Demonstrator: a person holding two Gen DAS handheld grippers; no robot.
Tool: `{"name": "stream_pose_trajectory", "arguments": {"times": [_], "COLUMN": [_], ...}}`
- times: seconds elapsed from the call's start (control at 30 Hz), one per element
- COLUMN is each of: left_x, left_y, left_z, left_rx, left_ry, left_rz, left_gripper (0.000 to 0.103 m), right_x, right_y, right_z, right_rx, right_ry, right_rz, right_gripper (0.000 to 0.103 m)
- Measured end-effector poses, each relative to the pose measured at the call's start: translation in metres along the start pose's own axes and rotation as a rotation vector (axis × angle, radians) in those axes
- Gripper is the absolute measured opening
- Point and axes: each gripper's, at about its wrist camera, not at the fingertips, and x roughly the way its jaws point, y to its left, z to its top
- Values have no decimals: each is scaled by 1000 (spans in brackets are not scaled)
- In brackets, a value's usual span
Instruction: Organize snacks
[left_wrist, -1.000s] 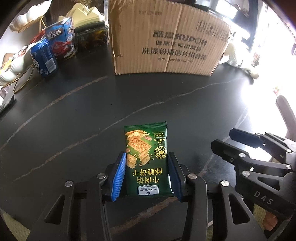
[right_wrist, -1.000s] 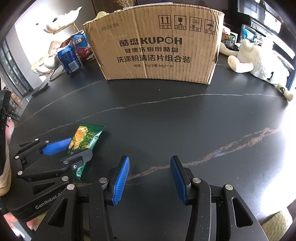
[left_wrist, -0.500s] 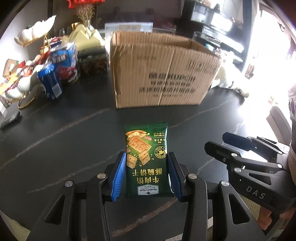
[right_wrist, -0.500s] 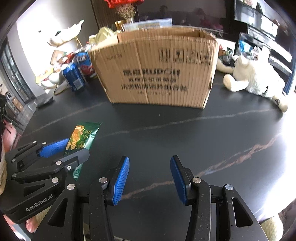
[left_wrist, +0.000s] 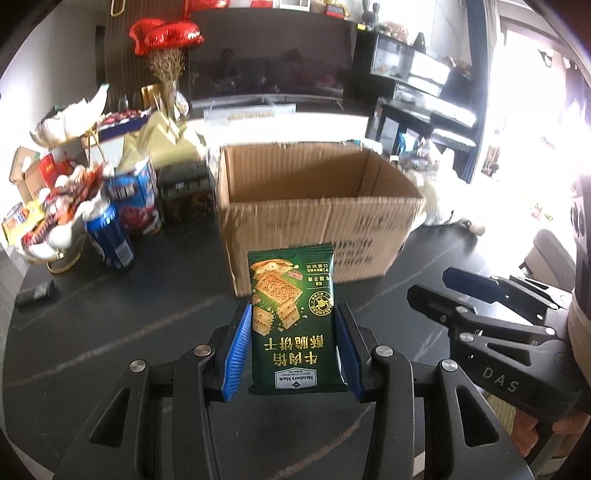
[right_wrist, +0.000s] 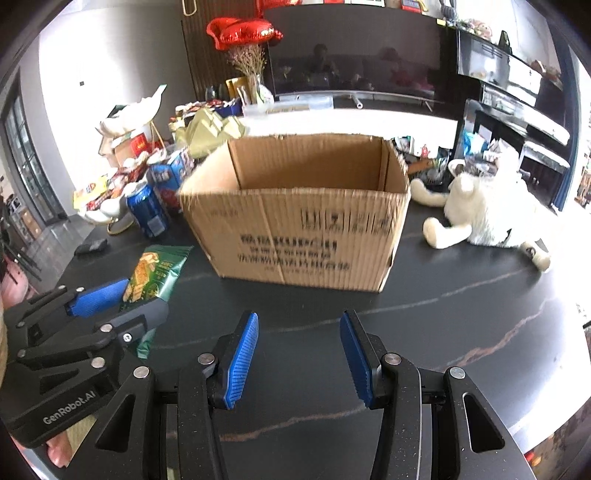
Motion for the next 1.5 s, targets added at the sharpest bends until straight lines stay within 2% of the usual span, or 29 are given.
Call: {"name": "stream_pose_trajectory", "arguments": {"times": [0.27, 0.53, 0.57, 0.63, 0.93, 1.23, 1.27, 1.37, 1.5], "left_x": [-10, -8, -7, -4, 24, 59, 64, 69, 64], "left_y": [-2, 0, 0, 1, 2, 6, 6, 5, 9], "left_z": [37, 69, 74, 81, 117, 139, 141, 144, 138], "left_rx": [20, 13, 10, 12, 23, 24, 29, 52, 53], "left_ry": [-45, -58, -58, -55, -17, 27, 32, 23, 0], "left_rz": [9, 9, 8, 10, 20, 38, 49, 90, 126], "left_gripper": [44, 44, 44, 44, 44, 44, 45, 57, 64], "right_x": [-11, -14, -13, -12, -2, 28, 30, 40, 45], "right_y": [-4, -8, -9, -10, -12, -23, -23, -26, -29], "right_z": [30, 63, 68, 74, 100, 122, 123, 126, 125], "right_rx": [-9, -20, -20, -22, -47, -36, -35, -34, -28], "right_ry": [-43, -66, -66, -72, -73, -43, -41, -30, -22], "right_rz": [-22, -54, -61, -67, -99, -106, -108, -118, -117], "right_gripper": [48, 48, 50, 54, 56, 57, 57, 57, 57]}}
